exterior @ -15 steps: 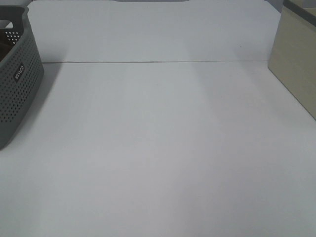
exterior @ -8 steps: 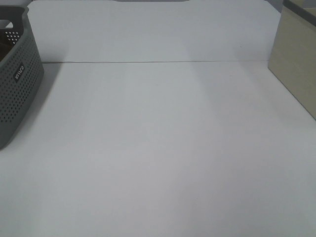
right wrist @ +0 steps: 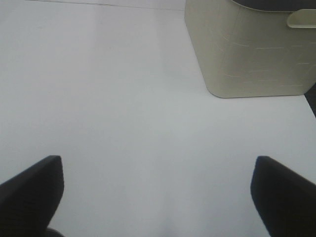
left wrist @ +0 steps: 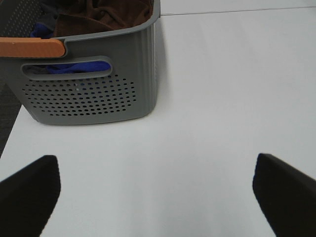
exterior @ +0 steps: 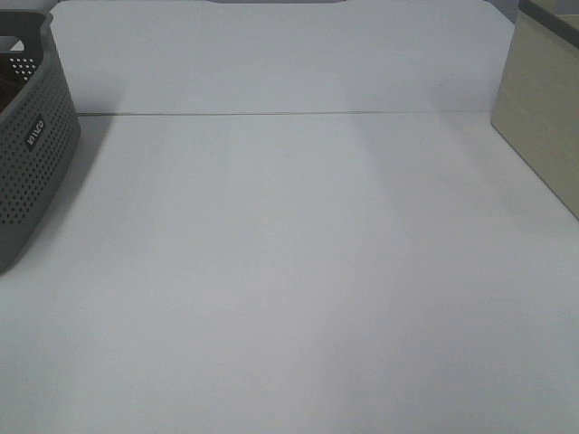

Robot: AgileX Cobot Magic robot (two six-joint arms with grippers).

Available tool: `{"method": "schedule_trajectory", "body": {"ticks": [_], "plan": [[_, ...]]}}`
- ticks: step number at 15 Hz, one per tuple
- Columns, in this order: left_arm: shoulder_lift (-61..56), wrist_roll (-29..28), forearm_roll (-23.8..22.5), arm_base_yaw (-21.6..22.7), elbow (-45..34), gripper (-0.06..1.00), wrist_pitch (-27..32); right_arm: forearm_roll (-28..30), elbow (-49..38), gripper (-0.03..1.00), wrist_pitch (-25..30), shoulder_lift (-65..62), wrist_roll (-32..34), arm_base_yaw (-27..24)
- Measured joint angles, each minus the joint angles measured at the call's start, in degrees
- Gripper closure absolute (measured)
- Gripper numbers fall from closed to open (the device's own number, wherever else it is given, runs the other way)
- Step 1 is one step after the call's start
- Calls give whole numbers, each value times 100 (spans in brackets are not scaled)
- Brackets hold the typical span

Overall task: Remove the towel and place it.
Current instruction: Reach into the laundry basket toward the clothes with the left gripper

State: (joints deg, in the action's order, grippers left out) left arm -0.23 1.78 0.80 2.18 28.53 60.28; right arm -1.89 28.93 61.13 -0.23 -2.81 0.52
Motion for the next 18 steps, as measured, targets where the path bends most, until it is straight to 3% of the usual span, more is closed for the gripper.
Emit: {"method": "schedule_trajectory", "body": {"ticks": [3, 6, 8, 10, 15, 18], "plan": [[241, 470, -80, 0, 183, -5, 11, 0, 0, -2, 0, 0, 0, 0], [1031, 1266, -493, 0, 848, -5, -166, 0, 0, -2, 0, 0, 0, 0], [2252, 2647, -688, 0, 1753, -5, -109, 0, 0, -2, 0, 0, 0, 0], [2956, 3369, -688, 0, 2406, -5, 126, 0, 0, -2, 0, 0, 0, 0], [5563, 4085, -980, 0, 4412, -5, 900, 0, 0, -2, 0, 0, 0, 0], [7047, 4360, -1209, 0, 5317, -5, 911, 0, 0, -2, 0, 0, 0, 0]]}}
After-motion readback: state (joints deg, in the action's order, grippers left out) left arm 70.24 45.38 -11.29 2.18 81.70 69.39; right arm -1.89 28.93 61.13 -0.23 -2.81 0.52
